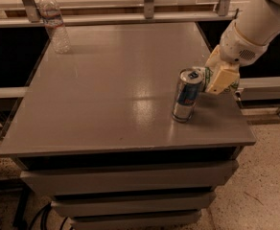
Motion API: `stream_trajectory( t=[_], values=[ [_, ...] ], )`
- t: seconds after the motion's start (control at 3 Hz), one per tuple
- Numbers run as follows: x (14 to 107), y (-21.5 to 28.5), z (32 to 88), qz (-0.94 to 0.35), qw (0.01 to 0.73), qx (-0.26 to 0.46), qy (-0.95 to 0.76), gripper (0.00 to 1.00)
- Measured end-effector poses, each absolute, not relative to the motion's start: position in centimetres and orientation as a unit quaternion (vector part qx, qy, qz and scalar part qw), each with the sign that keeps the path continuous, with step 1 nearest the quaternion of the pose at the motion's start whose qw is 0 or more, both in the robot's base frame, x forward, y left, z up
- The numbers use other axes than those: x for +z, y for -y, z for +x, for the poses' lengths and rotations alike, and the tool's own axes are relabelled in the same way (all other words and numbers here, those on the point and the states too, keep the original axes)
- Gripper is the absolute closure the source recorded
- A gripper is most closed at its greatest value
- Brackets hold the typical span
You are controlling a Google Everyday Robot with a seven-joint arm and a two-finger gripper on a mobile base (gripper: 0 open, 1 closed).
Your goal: Move 7up can near redbull can
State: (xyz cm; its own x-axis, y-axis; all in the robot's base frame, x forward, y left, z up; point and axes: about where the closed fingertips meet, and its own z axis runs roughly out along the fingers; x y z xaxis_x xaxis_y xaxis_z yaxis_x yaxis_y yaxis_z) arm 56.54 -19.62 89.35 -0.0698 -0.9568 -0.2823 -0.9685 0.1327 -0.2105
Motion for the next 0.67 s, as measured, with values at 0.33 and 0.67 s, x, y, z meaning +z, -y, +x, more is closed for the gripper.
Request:
stream_trajectory(
  t=[0.33, 0.67],
  values=[
    [88.7, 20.16, 55.66, -0.649, 0.176, 0.025, -0.74, 1.0],
    [88.11, 20.62, 54.84, -0.638, 0.174, 0.033, -0.749, 0.95]
  ],
)
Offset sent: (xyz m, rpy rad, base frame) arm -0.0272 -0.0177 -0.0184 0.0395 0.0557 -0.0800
